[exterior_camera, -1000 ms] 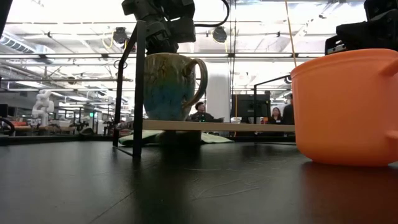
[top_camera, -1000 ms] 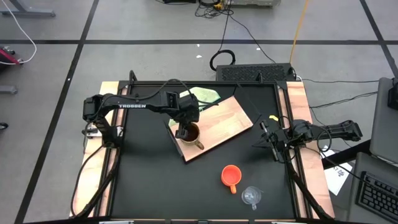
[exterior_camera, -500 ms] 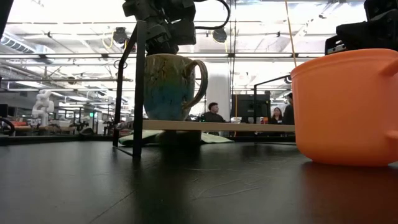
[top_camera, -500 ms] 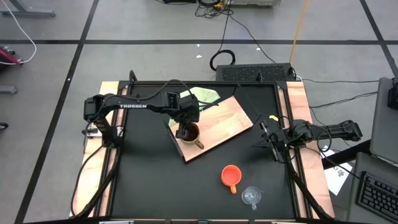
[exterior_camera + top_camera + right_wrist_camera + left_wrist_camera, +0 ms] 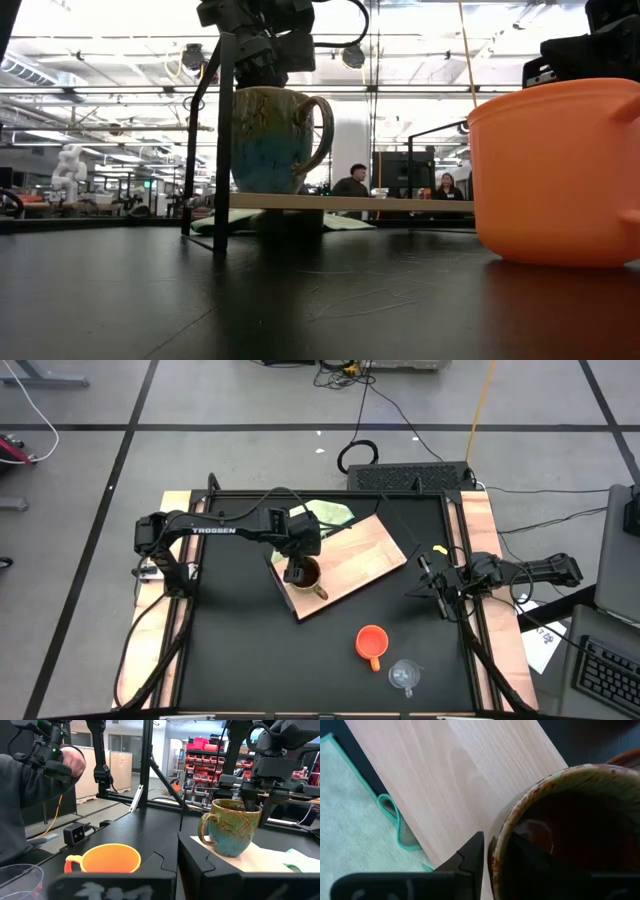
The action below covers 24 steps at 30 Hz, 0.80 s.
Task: Stack small to large cups/mugs on shelf
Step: Put the green mug on the shelf
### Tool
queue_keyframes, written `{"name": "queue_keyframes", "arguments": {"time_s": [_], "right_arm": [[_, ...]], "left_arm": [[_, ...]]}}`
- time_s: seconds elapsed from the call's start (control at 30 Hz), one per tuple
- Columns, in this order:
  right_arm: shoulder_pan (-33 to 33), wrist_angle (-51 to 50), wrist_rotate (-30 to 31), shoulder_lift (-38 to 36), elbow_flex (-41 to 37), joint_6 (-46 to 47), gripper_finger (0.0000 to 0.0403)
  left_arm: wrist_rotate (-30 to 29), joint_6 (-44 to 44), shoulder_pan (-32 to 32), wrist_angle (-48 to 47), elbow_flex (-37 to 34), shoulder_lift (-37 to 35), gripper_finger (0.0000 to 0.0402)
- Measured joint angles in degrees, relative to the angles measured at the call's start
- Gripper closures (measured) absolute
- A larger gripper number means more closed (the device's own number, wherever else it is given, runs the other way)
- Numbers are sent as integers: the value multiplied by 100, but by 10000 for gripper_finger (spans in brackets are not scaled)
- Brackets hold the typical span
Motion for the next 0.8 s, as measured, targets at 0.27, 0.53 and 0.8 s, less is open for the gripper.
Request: {"name": "queue_keyframes", "arguments": {"time_s": [0.27,0.53,0.8], "right_arm": [[0,0,1,0,1,0,403],[0,-2,-1,0,0,-2,403],[1,-6,0,0,1,-1,403]], "left_arm": [[387,-108,9,-6,4,-2,313],[428,-179,0,-26,4,-2,313],[359,-166,0,-28,7,-10,307]]}}
